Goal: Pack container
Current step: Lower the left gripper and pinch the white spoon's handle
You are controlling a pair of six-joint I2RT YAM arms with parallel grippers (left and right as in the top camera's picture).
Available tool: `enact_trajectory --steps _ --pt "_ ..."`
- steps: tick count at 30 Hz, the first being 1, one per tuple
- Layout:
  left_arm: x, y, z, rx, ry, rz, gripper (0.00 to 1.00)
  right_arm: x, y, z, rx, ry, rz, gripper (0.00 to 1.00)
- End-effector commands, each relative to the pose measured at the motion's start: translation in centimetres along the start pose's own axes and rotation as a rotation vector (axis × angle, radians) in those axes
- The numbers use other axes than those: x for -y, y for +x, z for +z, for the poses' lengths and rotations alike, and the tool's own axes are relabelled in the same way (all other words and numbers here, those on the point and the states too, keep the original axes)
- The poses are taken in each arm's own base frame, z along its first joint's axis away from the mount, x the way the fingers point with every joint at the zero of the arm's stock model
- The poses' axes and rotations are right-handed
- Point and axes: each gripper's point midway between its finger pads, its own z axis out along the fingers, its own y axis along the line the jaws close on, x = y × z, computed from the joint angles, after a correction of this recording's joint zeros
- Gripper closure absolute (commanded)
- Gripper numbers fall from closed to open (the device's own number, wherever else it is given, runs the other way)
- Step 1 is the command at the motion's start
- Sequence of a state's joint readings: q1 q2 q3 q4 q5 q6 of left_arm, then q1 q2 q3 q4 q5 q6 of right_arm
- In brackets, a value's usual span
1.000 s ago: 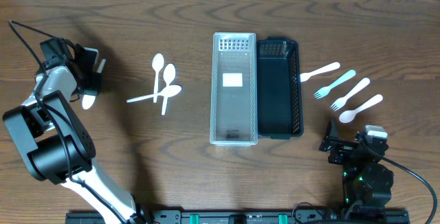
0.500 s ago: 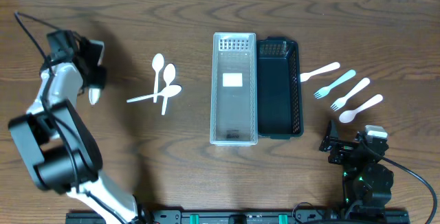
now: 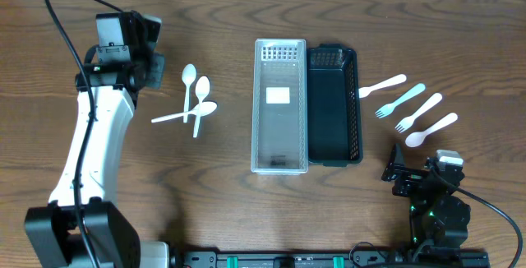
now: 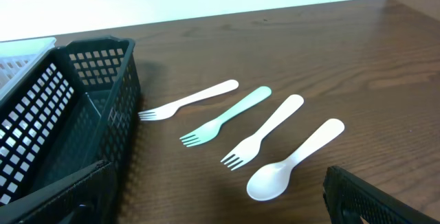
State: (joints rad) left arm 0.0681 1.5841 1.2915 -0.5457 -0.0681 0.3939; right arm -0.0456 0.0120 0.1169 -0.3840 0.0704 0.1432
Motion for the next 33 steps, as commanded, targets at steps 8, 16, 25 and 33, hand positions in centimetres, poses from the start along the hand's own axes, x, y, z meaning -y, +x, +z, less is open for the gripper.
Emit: enact_trajectory --steps 8,16,25,33 --pt "-8.0 9.8 8.1 -0.296 -0.113 0.038 0.51 0.3 0.0 0.0 0.005 0.013 -0.009 0.01" --pt "-6.6 11.9 12.0 -0.349 -0.043 0.082 0.38 0.3 0.0 0.0 0.005 0.013 -0.009 0.01" --pt "-4.9 14.1 13.6 -0.411 0.027 0.085 0.4 0.3 0.0 0.0 0.005 0.013 -0.008 0.01" --pt "-3.6 12.7 14.2 -0.331 0.102 0.066 0.44 0.3 0.0 0.0 0.004 0.013 -0.009 0.01"
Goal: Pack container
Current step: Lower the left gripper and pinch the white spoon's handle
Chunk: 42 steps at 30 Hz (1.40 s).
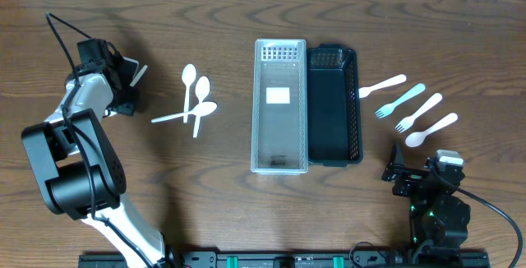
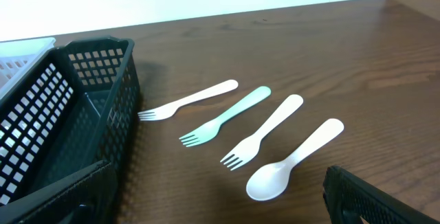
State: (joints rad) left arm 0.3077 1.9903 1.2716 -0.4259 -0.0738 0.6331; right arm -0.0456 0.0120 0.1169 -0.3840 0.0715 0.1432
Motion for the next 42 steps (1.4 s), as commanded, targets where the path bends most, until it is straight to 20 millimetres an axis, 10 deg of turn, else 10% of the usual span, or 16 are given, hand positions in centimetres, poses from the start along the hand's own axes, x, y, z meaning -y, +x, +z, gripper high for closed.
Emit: enact_trajectory --steps 1,33,42 --pt "1.5 -0.2 0.7 0.024 0.075 0.013 0.45 0.2 0.0 0.0 0.005 0.012 -0.009 0.01" --pt "4.6 -0.3 3.0 0.064 0.297 -0.181 0.54 0.2 0.0 0.0 0.005 0.012 -0.009 0.01" --pt "5.1 0.6 2.8 0.023 0.316 -0.182 0.7 0.2 0.0 0.0 0.005 0.012 -0.009 0.01"
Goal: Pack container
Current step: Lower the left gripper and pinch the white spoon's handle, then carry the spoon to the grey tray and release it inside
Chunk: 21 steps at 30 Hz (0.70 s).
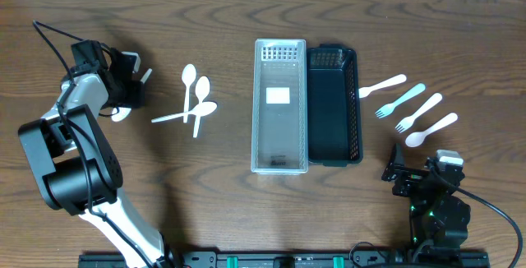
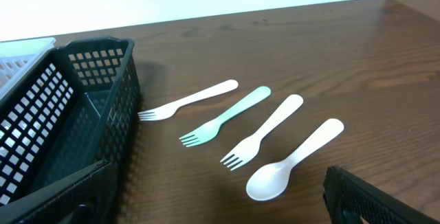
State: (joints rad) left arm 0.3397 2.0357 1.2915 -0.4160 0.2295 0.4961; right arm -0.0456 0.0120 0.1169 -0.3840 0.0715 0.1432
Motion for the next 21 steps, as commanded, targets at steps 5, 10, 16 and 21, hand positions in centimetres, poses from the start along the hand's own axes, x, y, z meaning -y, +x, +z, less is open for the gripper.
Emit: enact_trajectory --steps 5,10,16,21 --pt "0.5 3.5 1.7 -0.131 0.026 -0.033 0.92 0.2 0.0 0.0 0.005 0.012 -0.008 0.01" --pt "0.6 2.1 0.1 -0.109 0.009 -0.016 0.94 0.2 0.0 0.0 0.005 0.012 -0.009 0.01" --pt "1.8 -2.3 -4.1 0.007 -0.026 0.043 0.94 0.2 0.0 0.0 0.005 0.012 -0.009 0.01" --pt "5.0 -6.9 -9.3 0.128 -0.034 0.051 0.94 0.2 0.0 0.0 0.005 0.012 -0.009 0.01"
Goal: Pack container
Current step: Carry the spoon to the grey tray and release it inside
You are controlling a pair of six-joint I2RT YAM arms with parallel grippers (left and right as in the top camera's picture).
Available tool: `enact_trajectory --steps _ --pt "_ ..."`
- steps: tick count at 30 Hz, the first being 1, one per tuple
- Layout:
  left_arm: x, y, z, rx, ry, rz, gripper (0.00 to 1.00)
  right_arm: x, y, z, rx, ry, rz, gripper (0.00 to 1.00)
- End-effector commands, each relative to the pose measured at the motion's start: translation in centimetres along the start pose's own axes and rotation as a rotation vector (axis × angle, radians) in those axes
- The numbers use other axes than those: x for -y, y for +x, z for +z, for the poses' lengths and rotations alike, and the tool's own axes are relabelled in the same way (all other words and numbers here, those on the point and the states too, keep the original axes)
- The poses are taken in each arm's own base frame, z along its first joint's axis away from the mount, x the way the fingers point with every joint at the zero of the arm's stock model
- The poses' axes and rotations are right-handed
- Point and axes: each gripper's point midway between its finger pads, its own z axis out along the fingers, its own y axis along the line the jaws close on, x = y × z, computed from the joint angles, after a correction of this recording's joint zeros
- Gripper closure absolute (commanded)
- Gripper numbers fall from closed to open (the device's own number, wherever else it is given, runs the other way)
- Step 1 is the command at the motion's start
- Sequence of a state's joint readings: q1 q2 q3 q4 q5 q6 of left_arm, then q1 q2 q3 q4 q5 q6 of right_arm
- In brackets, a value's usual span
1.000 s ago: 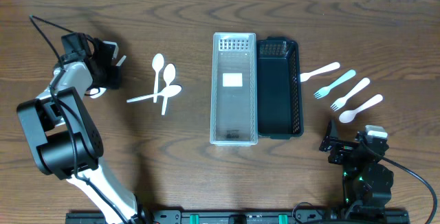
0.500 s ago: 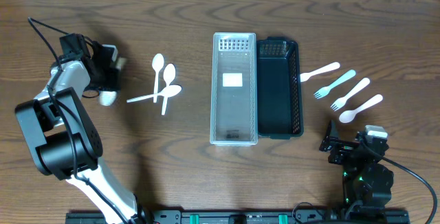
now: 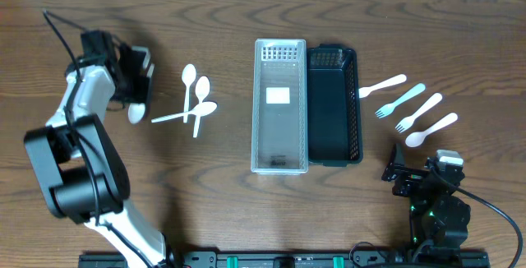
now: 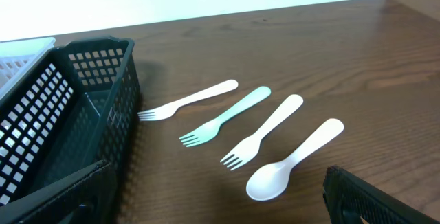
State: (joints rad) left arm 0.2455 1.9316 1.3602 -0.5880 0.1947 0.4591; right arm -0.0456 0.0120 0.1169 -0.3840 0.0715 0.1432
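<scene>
Two containers stand side by side in mid-table: a clear plastic bin [image 3: 279,108] and a black mesh basket [image 3: 333,103] [image 4: 62,128]. At the far left my left gripper [image 3: 136,85] is shut on a white spoon [image 3: 136,113], whose bowl pokes out below the fingers. Three more white spoons [image 3: 196,99] lie just to its right. Right of the basket lie a white fork [image 4: 189,100], a teal fork [image 4: 227,116], another white fork [image 4: 265,131] and a white spoon [image 4: 292,161]. My right gripper [image 4: 213,214] stands open near the front edge, nothing between its fingers.
The table's back edge meets a white wall. The left arm's white link [image 3: 78,112] and its cable reach along the table's left side. The right arm's base [image 3: 436,210] sits at the front right corner.
My left gripper has shifted a little to the right and toward the back with the spoon; the spoon's bowl now lies closer to the spoon cluster. The right arm has not moved.
My left gripper first hovered left of the loose spoons with the arm stretched forward. Then it was farther left with a white handle showing in its fingers. Later a spoon bowl showed below it, and now it holds that spoon nearer the cluster. The right gripper stayed open throughout.
</scene>
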Motion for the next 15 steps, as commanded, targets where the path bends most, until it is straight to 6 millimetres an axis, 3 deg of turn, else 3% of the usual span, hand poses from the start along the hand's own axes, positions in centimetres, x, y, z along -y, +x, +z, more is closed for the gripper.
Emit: enact_trajectory --steps 1,4,8,11,15 --pt "2.0 -5.5 -5.9 0.168 -0.035 0.0 0.94 0.2 0.0 0.0 0.005 0.012 -0.009 0.01" --pt "5.7 -7.3 -7.6 0.221 -0.006 0.013 0.94 0.2 0.0 0.0 0.005 0.012 -0.009 0.01" --pt "11.5 -8.3 -7.8 0.23 0.063 0.021 0.94 0.2 0.0 0.0 0.005 0.012 -0.008 0.01" --pt "16.7 -8.5 -7.7 0.226 0.122 0.05 0.94 0.2 0.0 0.0 0.005 0.012 -0.009 0.01" --pt "21.8 -8.1 -7.9 0.215 0.184 0.055 0.94 0.2 0.0 0.0 0.005 0.012 -0.009 0.01"
